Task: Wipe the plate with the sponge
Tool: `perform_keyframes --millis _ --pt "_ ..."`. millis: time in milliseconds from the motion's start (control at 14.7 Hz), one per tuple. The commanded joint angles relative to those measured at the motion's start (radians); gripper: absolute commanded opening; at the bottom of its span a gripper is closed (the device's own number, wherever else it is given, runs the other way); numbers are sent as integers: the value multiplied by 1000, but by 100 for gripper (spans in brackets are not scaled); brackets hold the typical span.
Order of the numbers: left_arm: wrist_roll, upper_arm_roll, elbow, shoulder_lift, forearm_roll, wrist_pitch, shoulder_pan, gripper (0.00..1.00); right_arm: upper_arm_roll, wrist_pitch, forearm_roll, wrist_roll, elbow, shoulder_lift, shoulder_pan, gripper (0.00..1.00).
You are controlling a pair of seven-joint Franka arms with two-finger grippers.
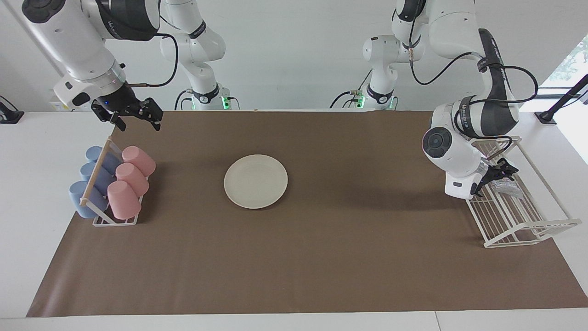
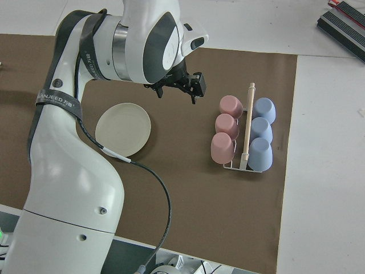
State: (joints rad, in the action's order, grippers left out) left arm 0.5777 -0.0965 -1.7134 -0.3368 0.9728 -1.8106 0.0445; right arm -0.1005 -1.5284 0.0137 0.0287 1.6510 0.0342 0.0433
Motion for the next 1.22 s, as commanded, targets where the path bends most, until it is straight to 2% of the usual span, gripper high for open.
perform_keyframes --millis 0,136,204,475,746,814,882,1086,1153 --pt "36 0 -34 16 21 -13 -5 51 4 -2 0 46 12 13 -17 100" --pt "36 -2 -31 16 21 -13 -5 12 4 -31 0 159 16 15 -29 100" --pt "34 -2 -26 15 20 -13 -5 0 4 -50 2 236 21 15 -28 100" --pt "33 -3 -14 16 14 -7 8 0 21 -49 3 422 35 22 4 100" --pt "24 -8 8 30 6 14 9 0 47 -41 46 913 21 26 49 100" --pt "19 -11 18 36 -2 25 9 0 62 -30 48 977 18 27 59 100" --pt "8 -12 53 45 -56 51 11 0 79 -12 49 1038 13 27 75 100" --pt "-6 -18 196 44 -282 169 15 0 108 16 46 1450 -17 27 134 100" --pt "-6 -44 234 39 -340 213 14 0 108 19 45 1537 -16 27 167 100"
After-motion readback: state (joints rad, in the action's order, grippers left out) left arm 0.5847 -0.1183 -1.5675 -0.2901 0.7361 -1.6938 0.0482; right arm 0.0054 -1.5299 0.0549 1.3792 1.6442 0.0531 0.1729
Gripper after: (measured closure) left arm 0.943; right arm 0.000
